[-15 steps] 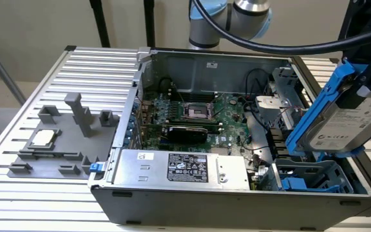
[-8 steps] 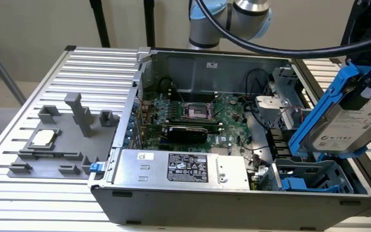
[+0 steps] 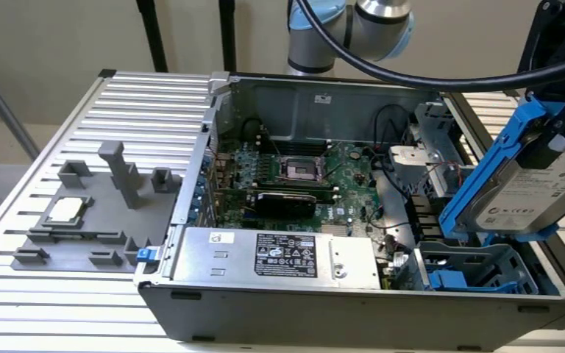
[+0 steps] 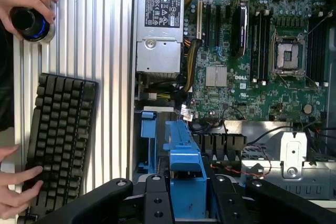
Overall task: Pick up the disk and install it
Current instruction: 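Insert the disk into the insertion slot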
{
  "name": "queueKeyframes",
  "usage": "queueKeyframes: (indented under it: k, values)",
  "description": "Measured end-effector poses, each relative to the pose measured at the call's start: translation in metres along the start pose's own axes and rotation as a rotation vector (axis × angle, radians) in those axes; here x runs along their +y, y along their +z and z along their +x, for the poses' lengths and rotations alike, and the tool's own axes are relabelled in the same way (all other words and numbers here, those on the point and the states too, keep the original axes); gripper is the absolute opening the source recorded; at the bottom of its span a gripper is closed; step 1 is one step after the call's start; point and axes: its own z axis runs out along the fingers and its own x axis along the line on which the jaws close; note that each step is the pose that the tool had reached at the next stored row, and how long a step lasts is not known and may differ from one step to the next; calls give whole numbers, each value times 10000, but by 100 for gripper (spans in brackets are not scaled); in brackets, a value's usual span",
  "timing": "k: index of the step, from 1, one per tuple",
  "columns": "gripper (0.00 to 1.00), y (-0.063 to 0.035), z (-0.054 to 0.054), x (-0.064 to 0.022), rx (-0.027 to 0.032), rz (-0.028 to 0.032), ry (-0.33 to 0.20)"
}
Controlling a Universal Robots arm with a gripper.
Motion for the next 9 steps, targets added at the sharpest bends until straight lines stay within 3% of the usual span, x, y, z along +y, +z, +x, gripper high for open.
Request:
queueKeyframes:
  k: [9]
  values:
    - [33, 0, 0, 0, 0, 0, 0]
